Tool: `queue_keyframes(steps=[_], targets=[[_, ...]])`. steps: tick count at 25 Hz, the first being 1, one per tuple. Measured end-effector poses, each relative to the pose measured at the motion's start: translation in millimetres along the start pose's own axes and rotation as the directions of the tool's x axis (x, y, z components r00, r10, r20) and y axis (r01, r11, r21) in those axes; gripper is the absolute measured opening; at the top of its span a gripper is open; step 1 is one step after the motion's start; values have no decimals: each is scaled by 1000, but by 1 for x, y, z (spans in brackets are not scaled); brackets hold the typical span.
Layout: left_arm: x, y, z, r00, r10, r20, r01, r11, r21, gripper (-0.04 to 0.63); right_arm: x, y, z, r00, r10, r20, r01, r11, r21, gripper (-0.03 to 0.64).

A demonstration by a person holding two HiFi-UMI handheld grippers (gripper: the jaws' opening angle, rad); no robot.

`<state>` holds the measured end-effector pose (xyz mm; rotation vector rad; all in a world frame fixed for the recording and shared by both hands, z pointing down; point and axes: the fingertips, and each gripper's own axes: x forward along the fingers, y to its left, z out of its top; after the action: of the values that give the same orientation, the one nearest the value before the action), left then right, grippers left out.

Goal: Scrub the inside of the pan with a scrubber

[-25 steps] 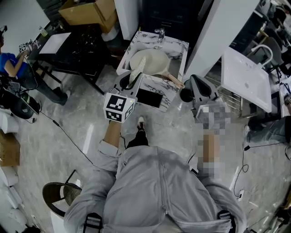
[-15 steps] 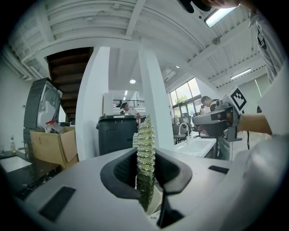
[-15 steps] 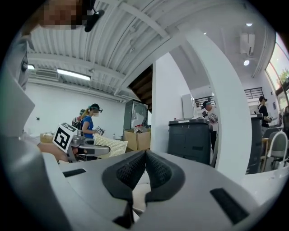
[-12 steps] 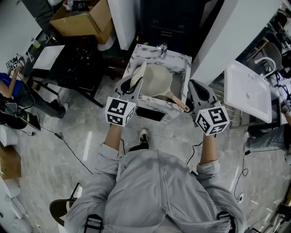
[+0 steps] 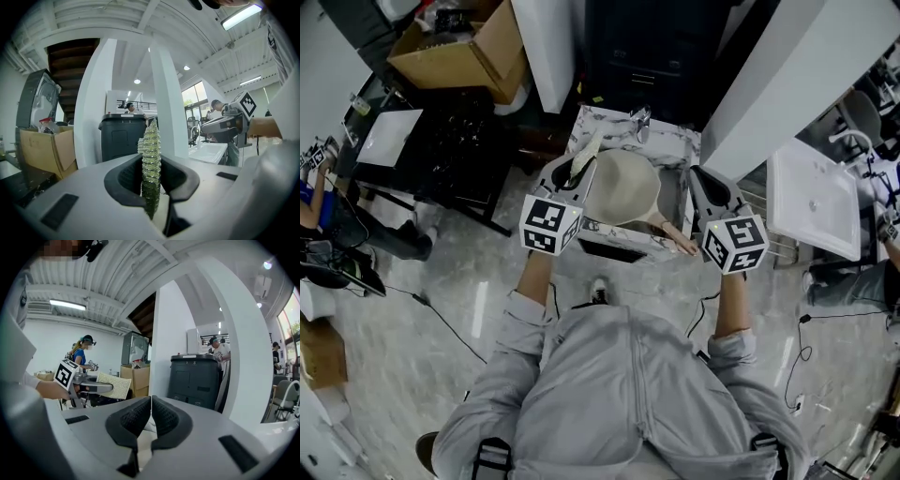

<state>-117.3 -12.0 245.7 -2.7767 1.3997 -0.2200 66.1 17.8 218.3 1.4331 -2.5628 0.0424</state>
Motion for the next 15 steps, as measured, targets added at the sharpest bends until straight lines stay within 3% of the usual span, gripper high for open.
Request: queue_keyframes(steps=[5, 9, 15], targets=[[26, 25, -15, 999, -23, -38, 23, 1000, -8, 72, 32, -7, -3, 1000, 13, -8, -13, 999, 44, 35], [43, 41, -29, 997, -43, -64, 43, 999, -10, 72, 53, -15, -7, 999, -28, -22, 29, 999, 34, 35], [58, 54, -53, 993, -38, -116, 33, 998, -48, 72, 71, -28, -26, 997, -27, -73, 32, 997, 68, 35]])
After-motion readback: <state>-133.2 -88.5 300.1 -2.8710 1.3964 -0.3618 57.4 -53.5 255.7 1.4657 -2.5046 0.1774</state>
